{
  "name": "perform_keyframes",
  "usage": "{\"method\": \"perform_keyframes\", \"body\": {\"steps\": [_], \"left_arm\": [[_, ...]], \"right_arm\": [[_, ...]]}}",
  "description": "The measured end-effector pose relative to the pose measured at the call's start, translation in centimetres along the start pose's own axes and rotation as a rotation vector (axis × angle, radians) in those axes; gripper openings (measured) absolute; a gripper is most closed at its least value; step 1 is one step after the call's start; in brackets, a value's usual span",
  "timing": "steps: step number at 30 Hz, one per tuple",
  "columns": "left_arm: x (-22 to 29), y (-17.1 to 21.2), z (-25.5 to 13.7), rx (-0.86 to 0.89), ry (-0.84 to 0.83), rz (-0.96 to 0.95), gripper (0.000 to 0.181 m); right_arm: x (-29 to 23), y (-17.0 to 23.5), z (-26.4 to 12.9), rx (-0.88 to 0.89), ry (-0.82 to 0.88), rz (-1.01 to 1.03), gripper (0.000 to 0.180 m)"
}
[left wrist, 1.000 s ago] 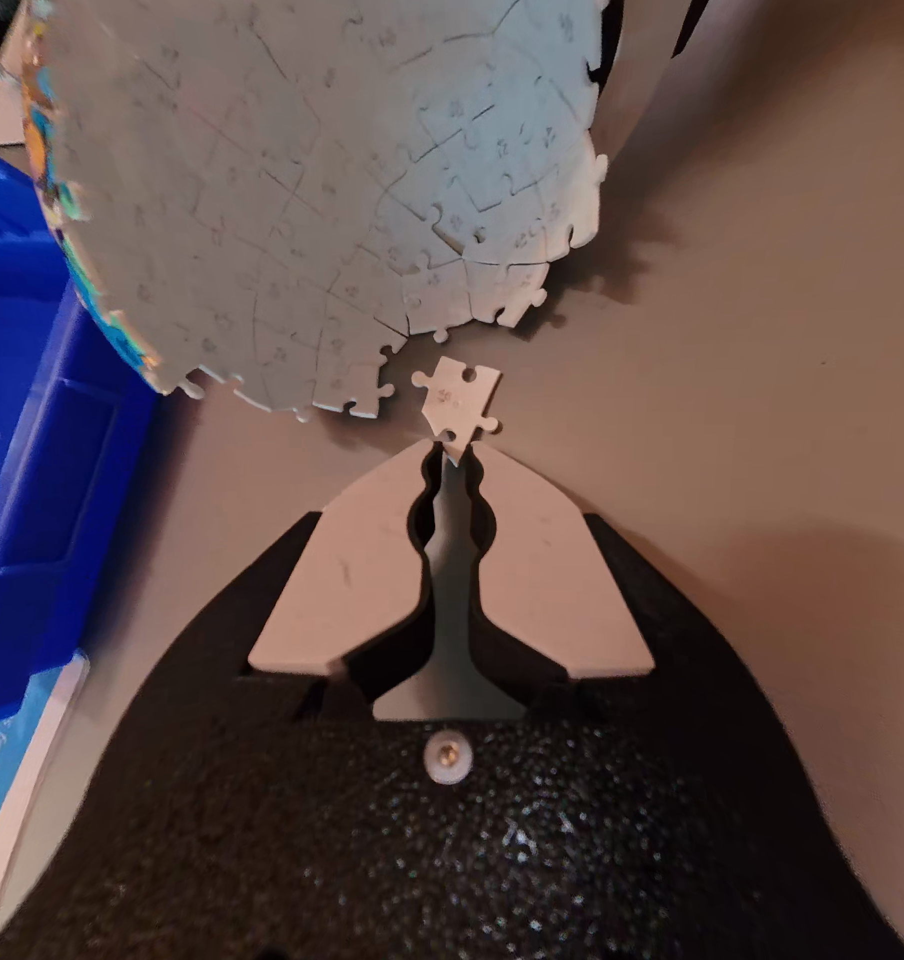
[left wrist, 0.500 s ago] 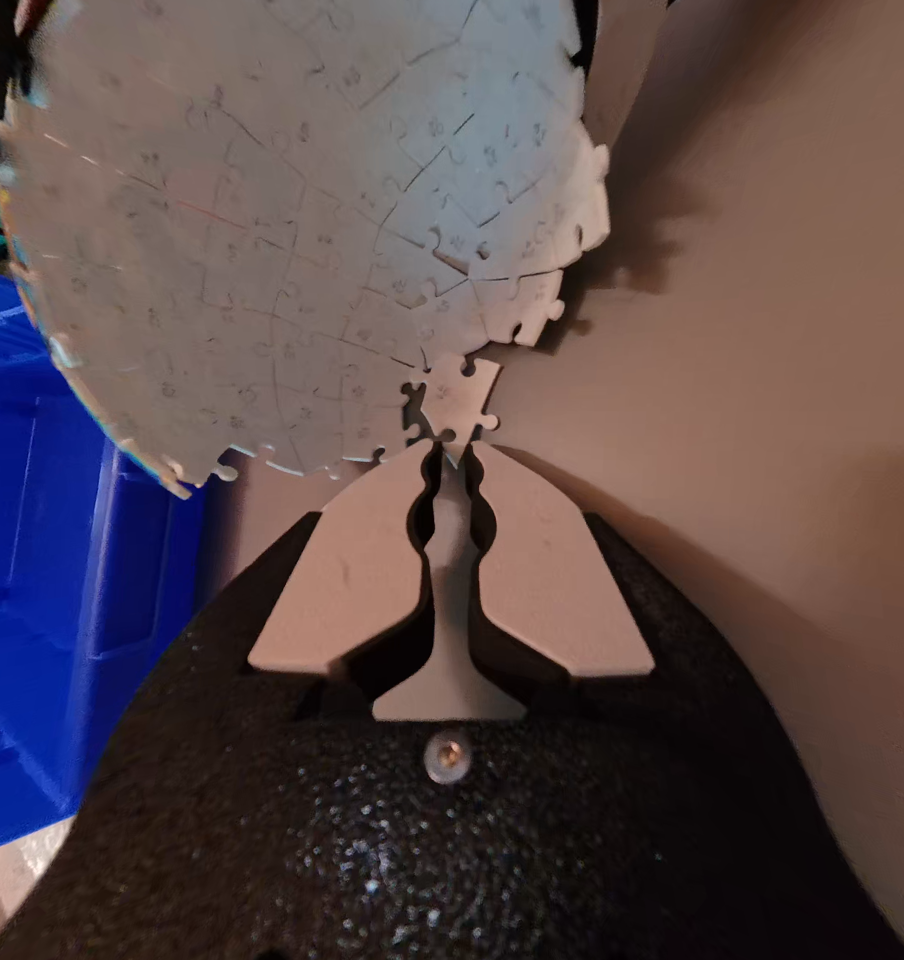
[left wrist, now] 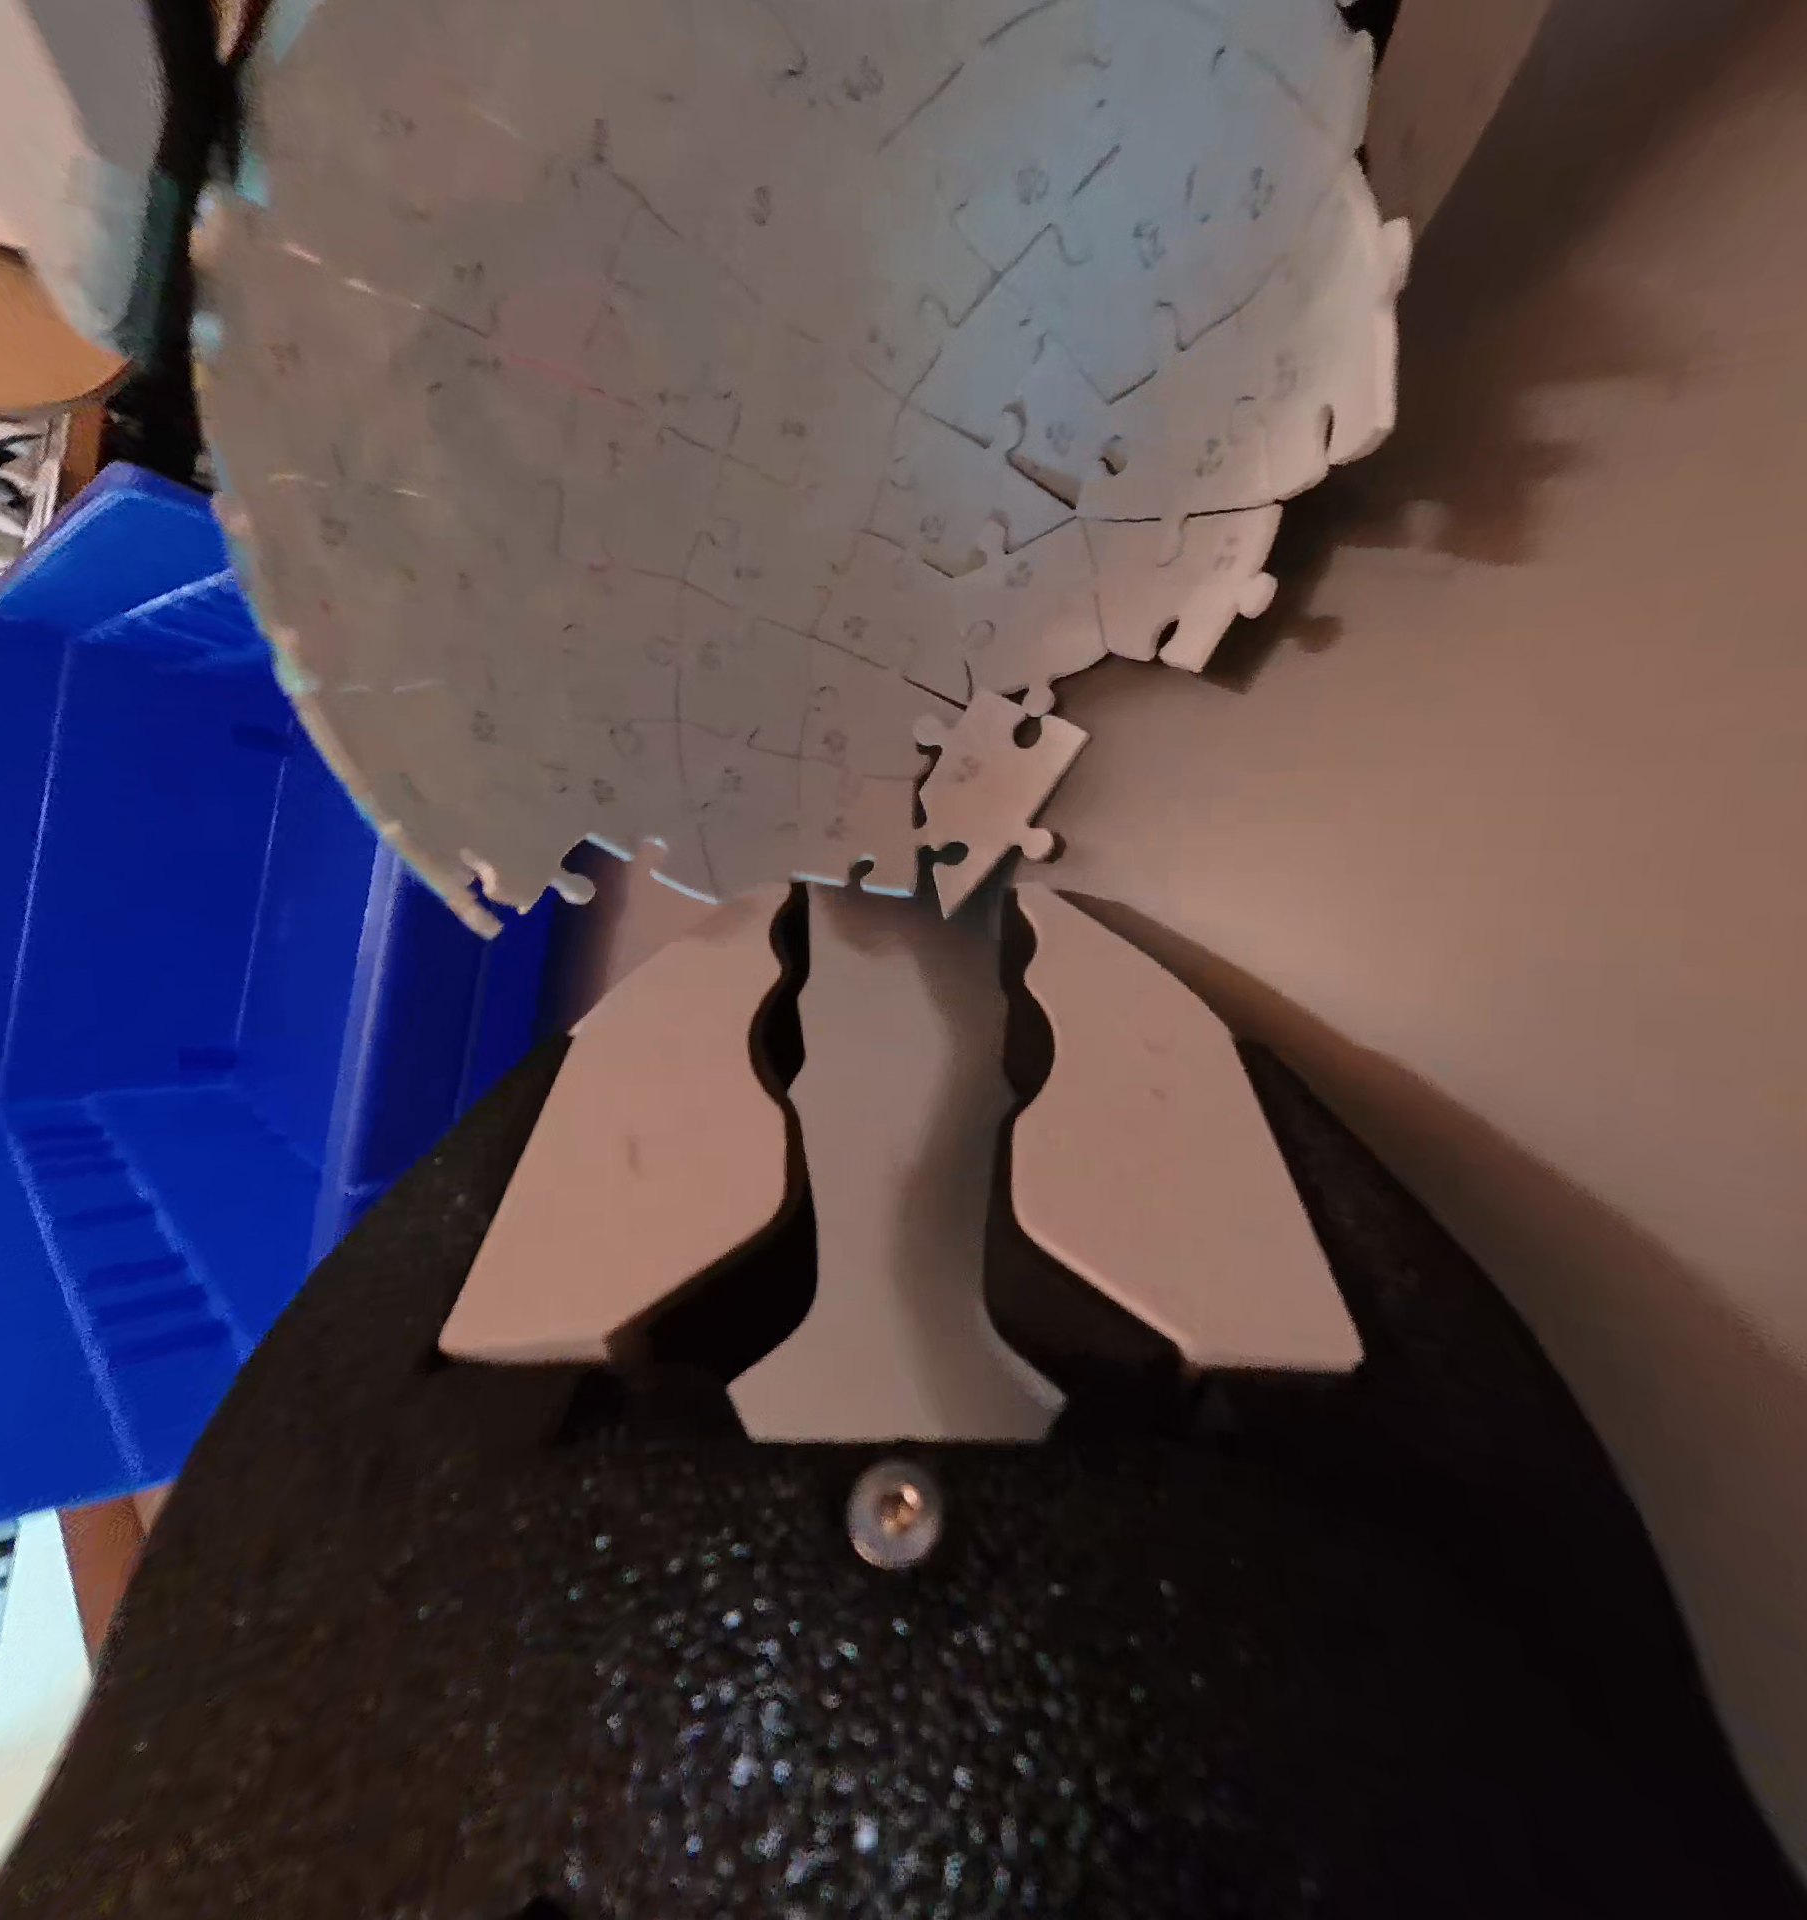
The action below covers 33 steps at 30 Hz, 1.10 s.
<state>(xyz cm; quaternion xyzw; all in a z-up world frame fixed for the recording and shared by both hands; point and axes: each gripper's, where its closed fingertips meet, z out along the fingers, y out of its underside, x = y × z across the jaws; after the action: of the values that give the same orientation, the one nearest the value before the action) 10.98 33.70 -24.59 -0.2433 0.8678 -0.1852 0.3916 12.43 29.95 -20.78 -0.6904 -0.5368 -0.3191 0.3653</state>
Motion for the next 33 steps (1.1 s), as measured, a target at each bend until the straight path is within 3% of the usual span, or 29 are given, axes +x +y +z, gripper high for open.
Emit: {"method": "perform_keyframes", "body": {"steps": [1, 6, 8, 12, 16, 27, 33], "left_arm": [[0.0, 0.0, -0.3, 0.007, -0.013, -0.029, 0.034], [-0.6, 0.0, -1.4, 0.031, -0.116, -0.331, 0.038], [-0.9, 0.7, -1.8, -0.004, -0.146, -0.538, 0.061], [-1.3, 2.0, -1.7, -0.075, -0.193, -0.899, 0.075], [-0.8, 3.4, -0.6, -0.205, -0.185, -0.9, 0.08], [-0.6, 2.8, -0.4, -0.225, -0.156, -0.976, 0.082], [0.4, 0.0, -2.5, -0.09, -0.177, -0.854, 0.05]], "right_arm": [[0.0, 0.0, 0.0, -0.001, 0.0, 0.002, 0.133], [0.0, 0.0, 0.0, -0.007, 0.001, -0.005, 0.133], [0.0, 0.0, 0.0, -0.013, 0.002, -0.006, 0.133], [0.0, -0.3, 0.1, -0.011, 0.007, -0.016, 0.133], [0.0, -0.6, 0.2, -0.013, 0.007, -0.036, 0.133], [0.1, 0.5, 0.1, -0.04, -0.025, -0.029, 0.134], [0.1, 0.5, 0.1, -0.026, -0.019, -0.029, 0.134]]}}
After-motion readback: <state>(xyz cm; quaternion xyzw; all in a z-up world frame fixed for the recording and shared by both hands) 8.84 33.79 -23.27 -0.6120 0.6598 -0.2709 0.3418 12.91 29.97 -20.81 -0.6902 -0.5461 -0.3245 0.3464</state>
